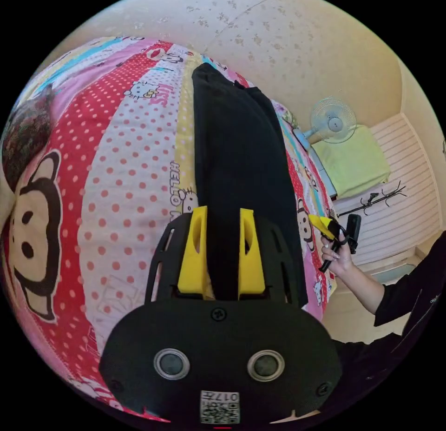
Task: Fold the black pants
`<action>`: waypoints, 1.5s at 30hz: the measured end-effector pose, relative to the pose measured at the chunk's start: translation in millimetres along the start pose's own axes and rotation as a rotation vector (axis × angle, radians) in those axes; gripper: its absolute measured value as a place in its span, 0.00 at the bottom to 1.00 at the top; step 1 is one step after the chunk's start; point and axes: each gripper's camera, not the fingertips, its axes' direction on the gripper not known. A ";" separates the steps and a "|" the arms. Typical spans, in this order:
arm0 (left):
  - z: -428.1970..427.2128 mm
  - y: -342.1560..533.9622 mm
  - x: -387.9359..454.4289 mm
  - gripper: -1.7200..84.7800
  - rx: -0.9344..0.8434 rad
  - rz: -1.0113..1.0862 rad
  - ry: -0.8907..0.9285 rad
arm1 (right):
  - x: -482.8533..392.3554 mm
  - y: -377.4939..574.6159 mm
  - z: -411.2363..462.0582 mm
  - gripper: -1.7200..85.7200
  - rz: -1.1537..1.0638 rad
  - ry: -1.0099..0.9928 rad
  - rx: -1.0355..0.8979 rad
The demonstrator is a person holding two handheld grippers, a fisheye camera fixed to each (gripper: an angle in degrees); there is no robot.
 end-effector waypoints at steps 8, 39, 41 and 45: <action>36.2 110.0 0.2 0.03 0.091 -0.305 0.372 | -16.7 46.4 -13.2 0.12 0.199 -0.026 0.156; 14.7 101.2 123.3 0.23 -0.064 -0.148 -0.049 | -159.8 -0.8 83.4 0.11 0.357 0.414 -0.124; 18.7 93.0 133.8 0.24 -0.100 -0.182 -0.057 | -157.7 -1.3 86.2 0.10 0.399 0.393 -0.146; 26.4 82.0 155.9 0.22 -0.197 -0.161 -0.150 | -171.9 -10.6 77.8 0.06 0.487 0.375 -0.149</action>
